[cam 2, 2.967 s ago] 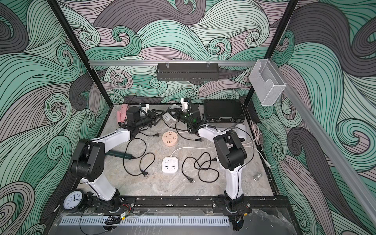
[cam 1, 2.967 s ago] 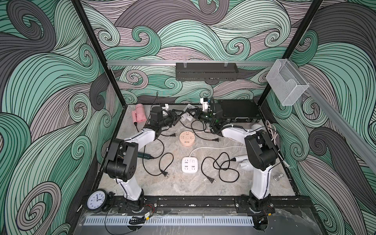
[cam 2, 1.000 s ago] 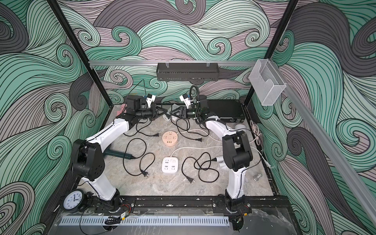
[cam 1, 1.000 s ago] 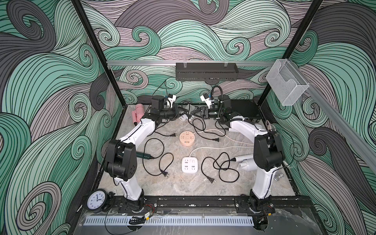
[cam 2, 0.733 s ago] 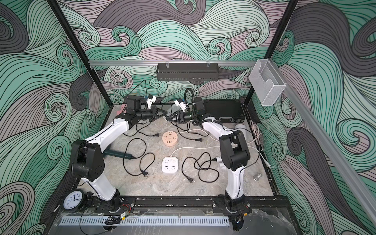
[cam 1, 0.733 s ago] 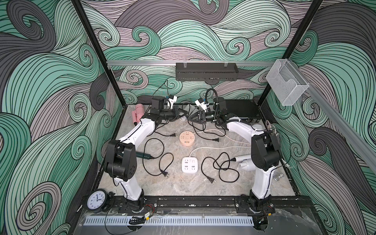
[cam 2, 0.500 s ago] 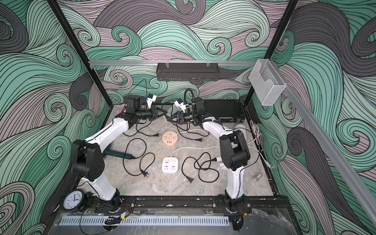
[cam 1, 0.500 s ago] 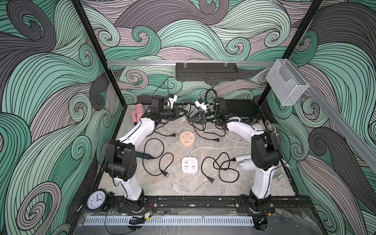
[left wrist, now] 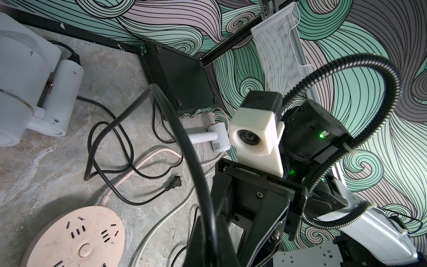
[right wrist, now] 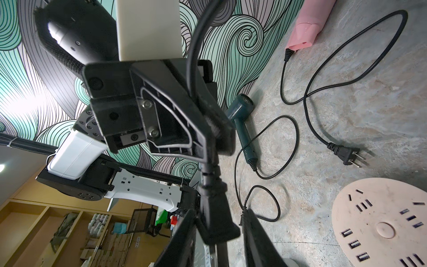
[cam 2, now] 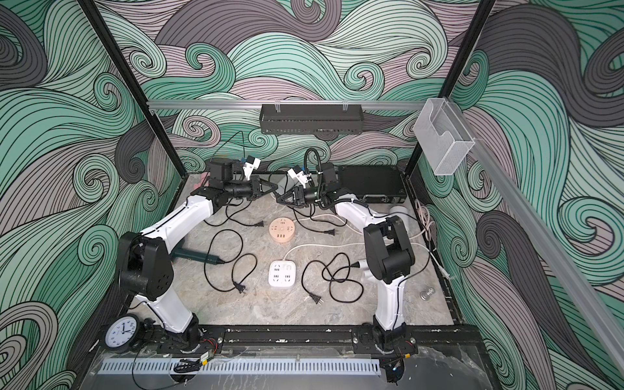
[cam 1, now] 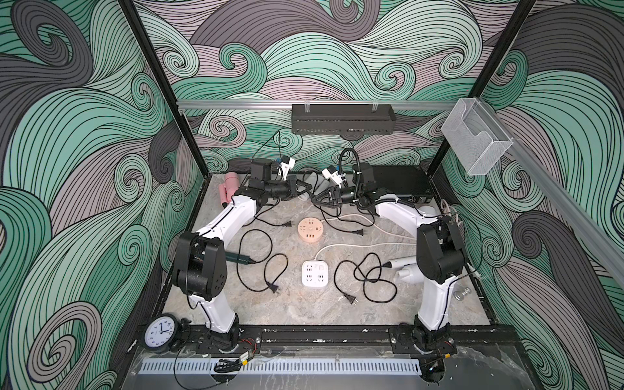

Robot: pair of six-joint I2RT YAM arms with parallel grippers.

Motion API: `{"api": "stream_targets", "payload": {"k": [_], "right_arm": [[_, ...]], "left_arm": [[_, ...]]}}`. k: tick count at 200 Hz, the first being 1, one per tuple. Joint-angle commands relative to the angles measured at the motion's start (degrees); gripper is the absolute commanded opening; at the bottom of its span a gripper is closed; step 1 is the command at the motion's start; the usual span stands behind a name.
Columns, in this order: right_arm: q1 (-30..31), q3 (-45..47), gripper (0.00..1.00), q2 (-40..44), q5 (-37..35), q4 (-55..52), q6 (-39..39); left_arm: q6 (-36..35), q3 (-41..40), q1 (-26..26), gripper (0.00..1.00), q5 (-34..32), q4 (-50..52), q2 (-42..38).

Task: Charge the blow dryers
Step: Pick up the plug from the center of the board.

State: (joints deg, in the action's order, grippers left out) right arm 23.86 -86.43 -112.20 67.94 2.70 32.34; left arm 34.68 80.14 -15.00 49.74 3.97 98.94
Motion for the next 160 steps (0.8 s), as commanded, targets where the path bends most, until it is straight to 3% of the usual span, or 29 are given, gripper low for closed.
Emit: {"api": "stream_targets", "payload": {"k": [1, 41, 59, 112, 144, 160], "right_arm": [[0.08, -0.62, 0.35, 0.95, -0.44, 1.58, -0.22], [0.07, 0.17, 0.36, 0.67, 0.70, 7.05, 4.24], [0.18, -0.11, 0.27, 0.84, 0.97, 6.66, 4.15], [0.23, -1.16, 0.18, 1.46, 0.81, -0.36, -0.73], [0.34, -1.90, 0.12, 2.01, -1.93, -5.82, -5.00], [0.42, -1.63, 0.09, 2.78, -3.87, -6.29, -6.18]], "left_arm": [[-1.71, 2.48, -0.53, 0.03, 2.61, 0.69, 0.94], [-2.68, 2.44, -0.70, 0.03, 2.71, 1.35, 1.13], [-2.66, 2.26, -0.69, 0.03, 2.35, 1.31, 1.17], [-2.94, 2.89, -0.69, 0.04, 1.39, 1.92, 1.45], [-2.56, 3.73, -0.72, 0.10, 1.58, 3.17, 1.92], [-2.30, 4.69, -0.65, 0.24, 1.48, 4.99, 2.21]]}}
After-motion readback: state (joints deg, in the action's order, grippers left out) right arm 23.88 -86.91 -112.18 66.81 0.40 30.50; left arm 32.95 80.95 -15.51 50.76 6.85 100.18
